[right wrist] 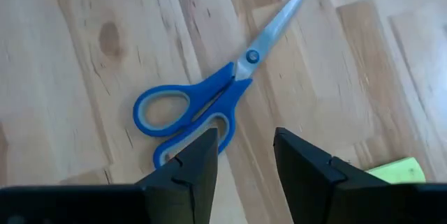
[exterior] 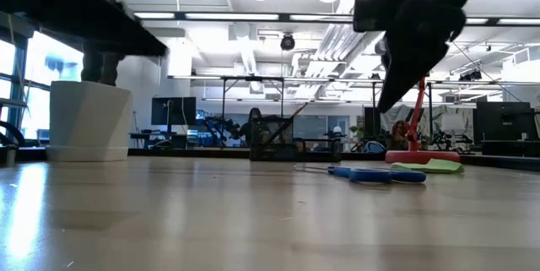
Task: Pick and place office supplies into organizer
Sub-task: Put the blue scissors into the top left section of the desk organizer
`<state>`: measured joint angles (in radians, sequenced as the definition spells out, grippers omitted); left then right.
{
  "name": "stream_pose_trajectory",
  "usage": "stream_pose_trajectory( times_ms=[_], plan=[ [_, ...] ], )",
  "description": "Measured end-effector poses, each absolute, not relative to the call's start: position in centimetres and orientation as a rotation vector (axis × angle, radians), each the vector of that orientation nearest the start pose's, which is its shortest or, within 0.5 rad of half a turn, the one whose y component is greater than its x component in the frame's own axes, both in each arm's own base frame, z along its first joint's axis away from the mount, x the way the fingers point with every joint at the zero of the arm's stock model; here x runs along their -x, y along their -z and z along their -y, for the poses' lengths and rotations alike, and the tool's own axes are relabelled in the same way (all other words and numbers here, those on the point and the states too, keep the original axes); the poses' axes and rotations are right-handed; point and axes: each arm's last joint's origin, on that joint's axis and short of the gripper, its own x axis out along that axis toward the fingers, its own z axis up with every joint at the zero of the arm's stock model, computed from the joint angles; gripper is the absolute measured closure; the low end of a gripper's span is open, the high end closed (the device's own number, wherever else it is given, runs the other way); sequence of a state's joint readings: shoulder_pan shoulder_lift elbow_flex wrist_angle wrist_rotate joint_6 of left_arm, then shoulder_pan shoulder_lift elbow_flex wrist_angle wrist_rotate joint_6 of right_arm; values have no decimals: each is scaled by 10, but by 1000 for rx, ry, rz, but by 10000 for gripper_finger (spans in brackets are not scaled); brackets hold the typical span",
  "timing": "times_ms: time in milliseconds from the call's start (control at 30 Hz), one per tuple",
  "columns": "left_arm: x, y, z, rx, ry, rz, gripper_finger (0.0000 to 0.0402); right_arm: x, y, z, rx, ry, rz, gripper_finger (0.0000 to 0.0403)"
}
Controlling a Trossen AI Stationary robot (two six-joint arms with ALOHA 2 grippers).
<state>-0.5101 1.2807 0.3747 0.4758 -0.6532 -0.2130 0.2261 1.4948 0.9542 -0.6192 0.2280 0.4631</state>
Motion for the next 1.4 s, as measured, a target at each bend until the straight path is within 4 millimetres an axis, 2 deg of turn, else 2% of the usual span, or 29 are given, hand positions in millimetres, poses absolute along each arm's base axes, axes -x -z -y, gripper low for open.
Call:
stream_pose_trajectory(
  times_ms=[133,267,400,500,633,767,900,1000,1167,1400],
  plan=[
    [-238,-187,94,-118,-191,-560,257,-268,-204,-79,-101,291,-1041,269],
    [-268,-212,93,-183,-54,-588,257,-262,-205,-102,-105,265,-1008,269],
    [-297,-225,83,-236,44,-591,257,-254,-205,-121,-134,256,-986,269],
    [-320,-226,69,-273,48,-635,257,-245,-206,-136,-111,268,-943,269],
    [-346,-217,51,-315,58,-714,257,-235,-206,-154,-61,305,-866,269],
    [-363,-208,34,-342,67,-736,257,-233,-195,-164,-9,323,-865,269],
    [-368,-205,24,-305,84,-740,257,-238,-174,-167,75,336,-917,269],
    [-367,-204,24,-250,80,-756,257,-242,-160,-167,155,337,-965,269],
    [-361,-200,40,-191,109,-818,257,-250,-146,-161,241,318,-1023,269],
    [-349,-191,68,-91,125,-830,257,-269,-140,-140,187,212,-1129,269]
  ],
)
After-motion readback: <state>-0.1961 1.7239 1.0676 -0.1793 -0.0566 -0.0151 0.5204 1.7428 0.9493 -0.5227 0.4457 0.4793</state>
